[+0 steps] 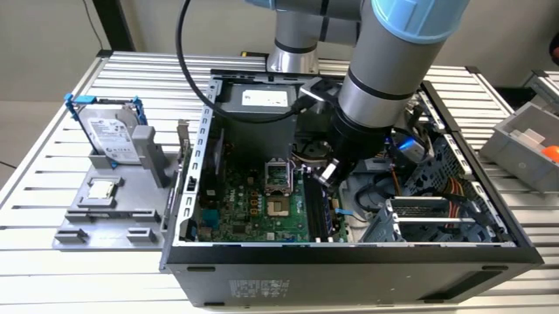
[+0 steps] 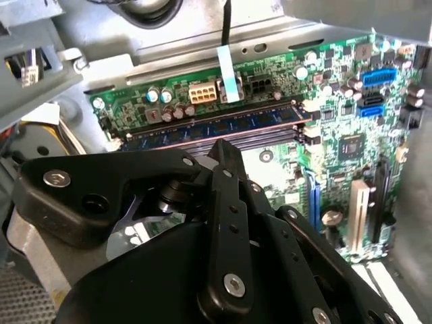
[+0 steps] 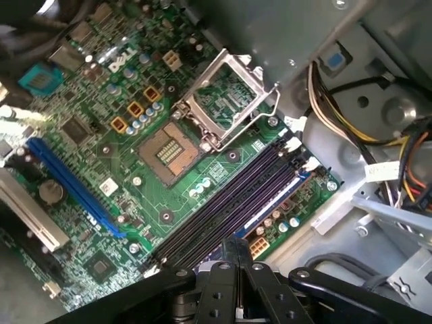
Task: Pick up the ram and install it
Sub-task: 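Press down the ram until it locks into place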
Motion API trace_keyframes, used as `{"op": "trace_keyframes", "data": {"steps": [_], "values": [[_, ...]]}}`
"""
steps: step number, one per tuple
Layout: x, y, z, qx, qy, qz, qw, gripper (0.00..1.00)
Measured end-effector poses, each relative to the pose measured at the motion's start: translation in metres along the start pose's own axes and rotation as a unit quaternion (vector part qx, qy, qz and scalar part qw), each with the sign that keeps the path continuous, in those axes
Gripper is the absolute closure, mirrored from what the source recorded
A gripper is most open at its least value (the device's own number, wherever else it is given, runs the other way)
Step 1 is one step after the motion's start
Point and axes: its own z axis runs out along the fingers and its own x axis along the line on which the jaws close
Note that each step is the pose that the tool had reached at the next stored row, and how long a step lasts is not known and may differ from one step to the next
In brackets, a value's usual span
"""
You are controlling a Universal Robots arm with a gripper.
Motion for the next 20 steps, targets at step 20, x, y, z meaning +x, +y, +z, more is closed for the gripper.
{"op": "trace_keyframes", "data": {"steps": [20], "values": [[-0.0012,0.0008,0.0000,0.0017,0.0038,-0.098,0.99521,1.00]]}}
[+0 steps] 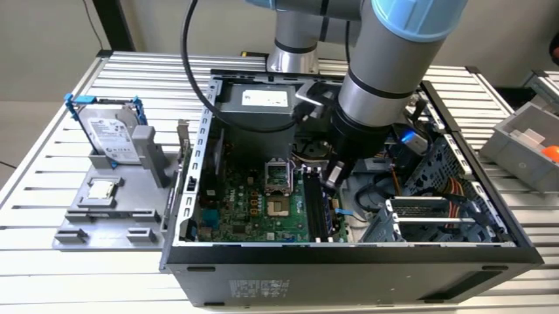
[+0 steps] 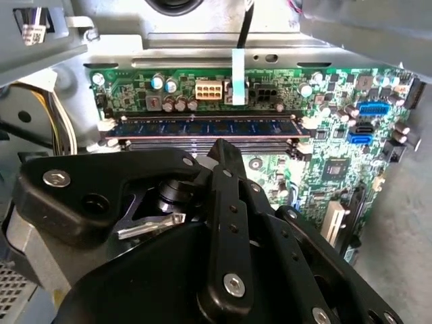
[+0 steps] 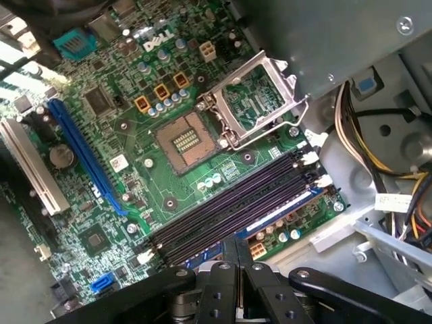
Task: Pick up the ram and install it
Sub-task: 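Press down the ram until it locks into place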
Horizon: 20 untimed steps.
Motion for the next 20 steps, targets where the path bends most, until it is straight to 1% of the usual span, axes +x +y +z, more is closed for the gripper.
{"op": "trace_keyframes", "data": {"steps": [5,10,14,17,20], "values": [[-0.0006,0.0003,0.0000,0.0004,0.0009,-0.024,0.99971,1.00],[-0.0010,0.0006,0.0000,0.0008,0.0017,-0.049,0.99881,1.00],[-0.0013,0.0008,0.0000,0.0011,0.0023,-0.069,0.99760,1.00],[-0.0017,0.0010,0.0000,0.0013,0.0028,-0.084,0.99648,1.00],[-0.0019,0.0012,0.0000,0.0015,0.0033,-0.099,0.99509,1.00]]}}
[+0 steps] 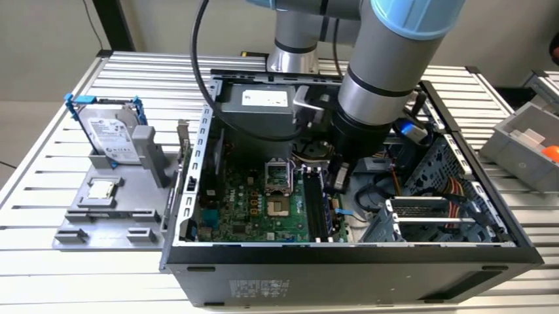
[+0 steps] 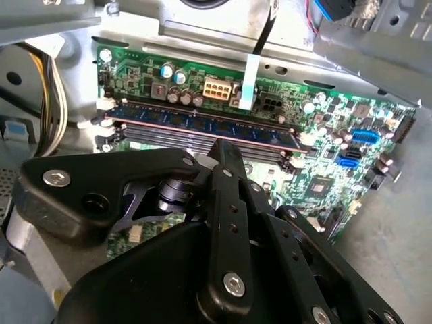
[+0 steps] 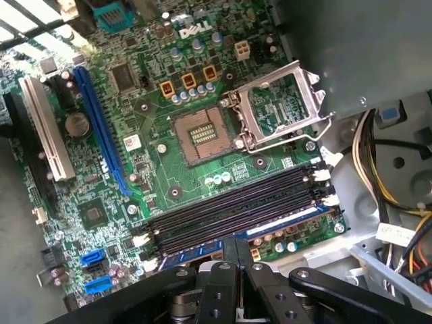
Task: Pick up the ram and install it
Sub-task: 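Press down the ram until it locks into place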
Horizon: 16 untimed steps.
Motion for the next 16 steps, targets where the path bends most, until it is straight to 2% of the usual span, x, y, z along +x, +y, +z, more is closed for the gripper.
{"op": "trace_keyframes", "data": {"steps": [4,9,12,16], "values": [[-0.0001,0.0000,0.0000,0.0003,0.0007,-0.025,0.99968,1.00],[-0.0001,0.0000,0.0001,0.0004,0.0004,-0.057,0.99837,1.00],[-0.0002,-0.0001,0.0001,0.0003,0.0001,-0.073,0.99730,1.00],[-0.0002,-0.0001,0.0001,0.0004,0.0003,-0.099,0.99513,1.00]]}}
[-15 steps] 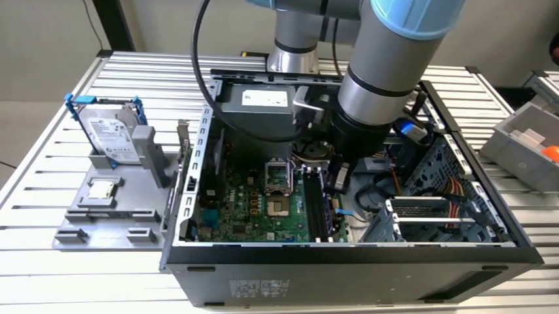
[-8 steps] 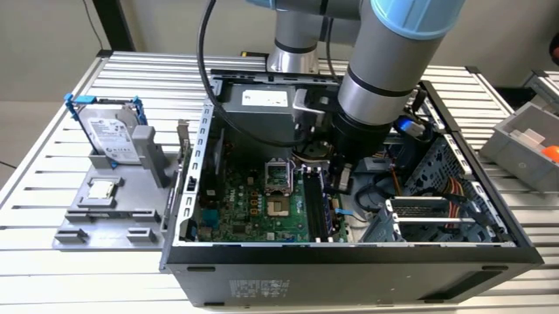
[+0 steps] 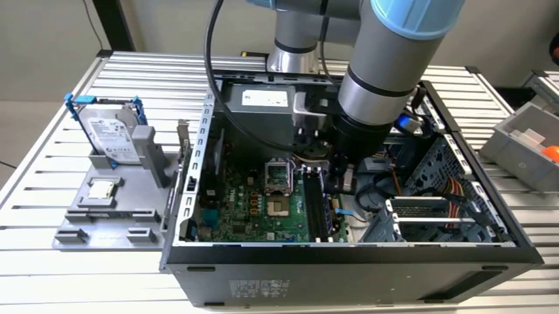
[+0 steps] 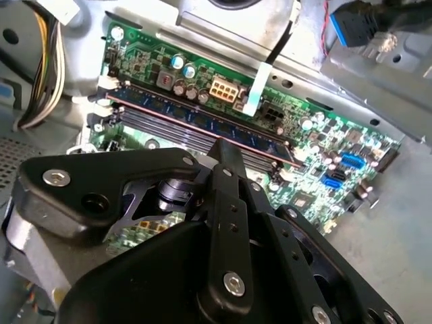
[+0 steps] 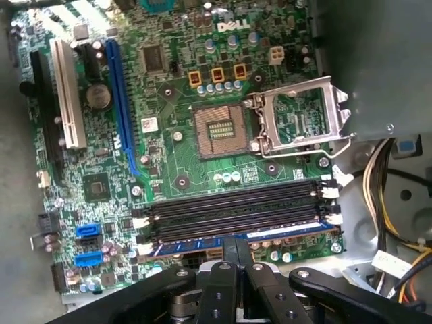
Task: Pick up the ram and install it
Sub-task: 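Press down the ram until it locks into place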
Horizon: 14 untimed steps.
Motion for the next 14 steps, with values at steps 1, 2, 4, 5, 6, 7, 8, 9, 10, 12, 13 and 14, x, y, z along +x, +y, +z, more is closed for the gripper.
{"op": "trace_keyframes", "data": {"steps": [1,2,4,5,6,7,8,9,10,12,13,14], "values": [[-0.0001,0.0000,0.0002,0.0000,-0.0002,-0.005,0.99999,1.00],[-0.0001,-0.0001,0.0003,0.0000,-0.0003,-0.011,0.99994,1.00],[-0.0001,-0.0001,0.0003,0.0000,-0.0006,-0.021,0.99978,1.00],[-0.0001,-0.0001,0.0003,0.0000,-0.0006,-0.027,0.99964,1.00],[-0.0002,-0.0001,0.0004,0.0000,-0.0009,-0.033,0.99946,1.00],[-0.0002,-0.0001,0.0005,-0.0001,-0.0016,-0.039,0.99923,1.00],[-0.0002,-0.0001,0.0007,-0.0001,-0.0023,-0.045,0.99898,1.00],[-0.0001,-0.0001,0.0006,-0.0003,-0.0030,-0.051,0.99871,1.00],[-0.0001,-0.0001,0.0006,-0.0004,-0.0040,-0.056,0.99843,1.00],[-0.0002,-0.0001,0.0007,-0.0004,-0.0049,-0.062,0.99809,1.00],[-0.0002,-0.0001,0.0007,-0.0005,-0.0048,-0.062,0.99809,1.00],[-0.0002,-0.0001,0.0007,-0.0004,-0.0049,-0.062,0.99808,1.00]]}}
